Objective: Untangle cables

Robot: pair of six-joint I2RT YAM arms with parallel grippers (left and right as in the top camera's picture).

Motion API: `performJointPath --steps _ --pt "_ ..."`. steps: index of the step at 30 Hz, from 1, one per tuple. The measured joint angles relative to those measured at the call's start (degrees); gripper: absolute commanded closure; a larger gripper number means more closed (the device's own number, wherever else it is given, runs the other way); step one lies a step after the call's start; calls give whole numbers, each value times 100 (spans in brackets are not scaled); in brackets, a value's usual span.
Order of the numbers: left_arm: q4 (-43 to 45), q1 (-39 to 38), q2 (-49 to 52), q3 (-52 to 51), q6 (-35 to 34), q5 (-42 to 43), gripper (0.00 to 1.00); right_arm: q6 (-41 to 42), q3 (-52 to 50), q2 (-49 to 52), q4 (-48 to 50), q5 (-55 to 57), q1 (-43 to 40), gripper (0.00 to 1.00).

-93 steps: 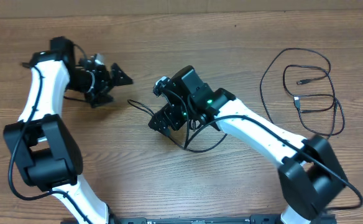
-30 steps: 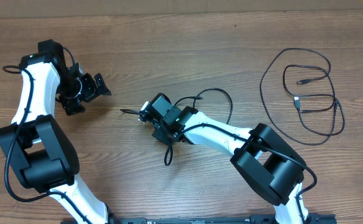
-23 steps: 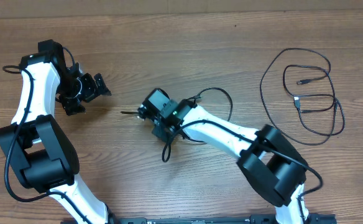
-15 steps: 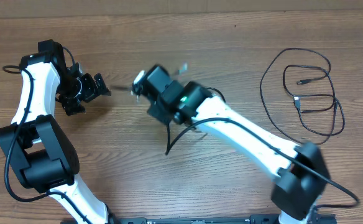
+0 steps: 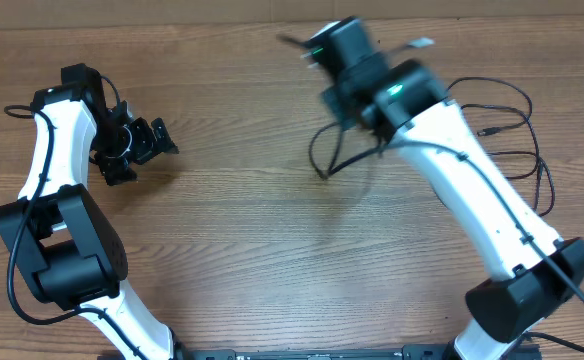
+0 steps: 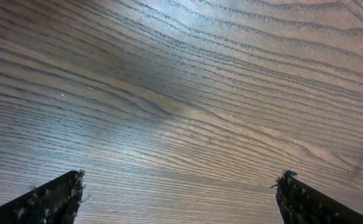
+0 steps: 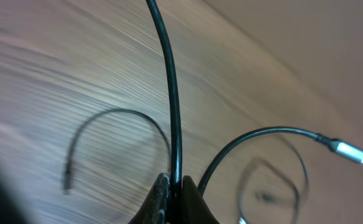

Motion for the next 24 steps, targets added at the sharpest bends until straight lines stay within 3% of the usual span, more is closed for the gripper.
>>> performJointPath --steps 12,17,24 --pt "0 0 0 0 0 0 0 697 0 0 -570 -428 -2490 96" --pt "0 0 0 0 0 0 0 977 0 0 -710 -1064 -3073 96" --pt "0 2 0 0 0 2 0 1132 -4 0 -859 -1427 -3230 58"
